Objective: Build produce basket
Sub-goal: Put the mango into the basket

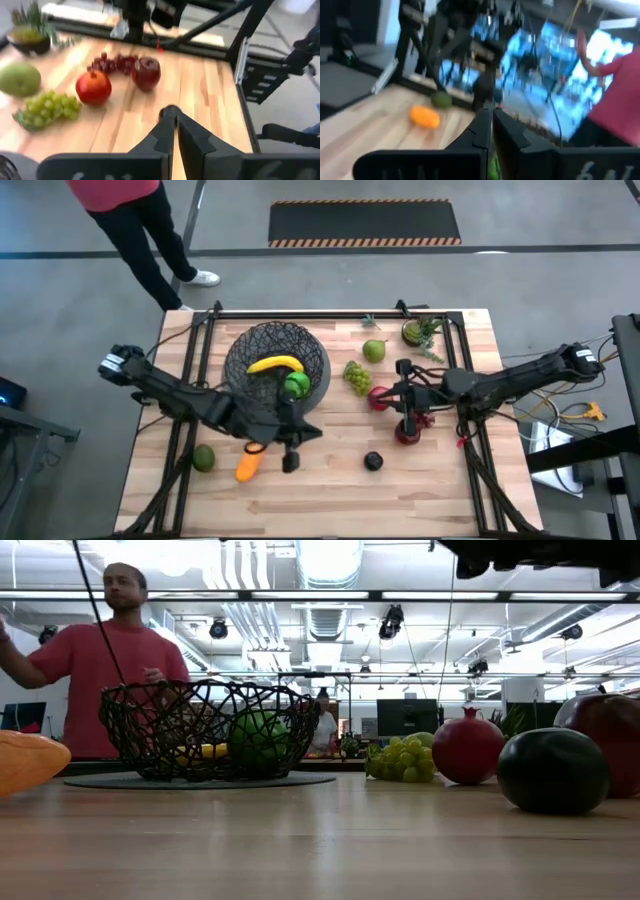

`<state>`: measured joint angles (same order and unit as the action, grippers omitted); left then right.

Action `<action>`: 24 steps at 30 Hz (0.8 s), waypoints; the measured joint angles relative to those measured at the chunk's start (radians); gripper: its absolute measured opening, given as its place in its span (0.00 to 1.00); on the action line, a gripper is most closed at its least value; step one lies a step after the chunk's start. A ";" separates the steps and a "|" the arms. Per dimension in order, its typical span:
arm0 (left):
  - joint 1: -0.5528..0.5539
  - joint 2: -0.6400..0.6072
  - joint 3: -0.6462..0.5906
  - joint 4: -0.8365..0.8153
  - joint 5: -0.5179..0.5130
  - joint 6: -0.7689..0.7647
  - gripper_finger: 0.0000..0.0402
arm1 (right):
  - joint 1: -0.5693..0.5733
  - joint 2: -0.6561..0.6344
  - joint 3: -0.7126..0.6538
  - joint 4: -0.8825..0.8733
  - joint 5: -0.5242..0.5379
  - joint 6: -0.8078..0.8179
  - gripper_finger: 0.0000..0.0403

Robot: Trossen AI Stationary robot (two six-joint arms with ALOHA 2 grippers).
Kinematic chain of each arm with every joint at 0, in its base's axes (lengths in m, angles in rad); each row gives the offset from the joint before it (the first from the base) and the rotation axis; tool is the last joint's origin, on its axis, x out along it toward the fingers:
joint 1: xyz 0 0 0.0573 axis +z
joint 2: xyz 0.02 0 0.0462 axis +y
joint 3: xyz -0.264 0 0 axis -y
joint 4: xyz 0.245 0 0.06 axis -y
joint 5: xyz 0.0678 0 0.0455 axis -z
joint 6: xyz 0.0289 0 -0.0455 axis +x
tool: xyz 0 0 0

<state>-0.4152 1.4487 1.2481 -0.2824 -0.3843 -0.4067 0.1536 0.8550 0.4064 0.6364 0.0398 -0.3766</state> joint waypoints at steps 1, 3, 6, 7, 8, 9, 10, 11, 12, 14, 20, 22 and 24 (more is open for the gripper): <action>-0.001 0.024 0.025 -0.021 -0.001 -0.006 0.02 | -0.012 0.005 -0.024 0.058 -0.015 -0.006 0.03; -0.004 0.067 0.067 -0.043 -0.004 -0.007 0.02 | -0.044 0.014 -0.072 0.163 -0.024 -0.012 0.03; -0.004 0.119 0.123 -0.078 -0.008 -0.008 0.02 | -0.107 0.014 -0.138 0.239 -0.033 -0.035 0.03; -0.006 0.132 0.135 -0.080 -0.007 -0.013 0.02 | -0.129 0.010 -0.161 0.261 -0.040 -0.034 0.03; -0.009 0.139 0.143 -0.080 -0.005 -0.026 0.02 | -0.150 0.005 -0.183 0.287 -0.047 -0.026 0.03; -0.013 0.142 0.147 -0.081 0.005 -0.047 0.02 | -0.171 -0.004 -0.205 0.315 -0.058 -0.015 0.03; -0.018 0.144 0.149 -0.082 0.011 -0.077 0.02 | -0.189 -0.013 -0.226 0.345 -0.067 -0.007 0.03; -0.024 0.144 0.151 -0.084 0.012 -0.116 0.02 | -0.208 -0.023 -0.243 0.373 -0.071 0.003 0.03; -0.030 0.143 0.152 -0.095 0.013 -0.167 0.02 | -0.224 -0.032 -0.259 0.397 -0.076 0.019 0.03; -0.045 0.140 0.152 -0.142 0.013 -0.284 0.01 | -0.252 -0.052 -0.280 0.409 -0.074 0.046 0.03; -0.106 0.132 0.152 -0.306 0.090 -0.695 0.01 | -0.270 -0.078 -0.283 0.408 -0.074 0.101 0.03; -0.131 0.131 0.152 -0.385 0.133 -0.833 0.01 | -0.269 -0.072 -0.272 0.409 -0.074 0.094 0.03; -0.152 0.133 0.152 -0.489 0.198 -0.978 0.00 | -0.270 -0.067 -0.259 0.396 -0.074 0.092 0.03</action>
<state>-0.5675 1.5820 1.4002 -0.7717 -0.1867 -1.3844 -0.1162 0.7883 0.1470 1.0328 -0.0341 -0.2844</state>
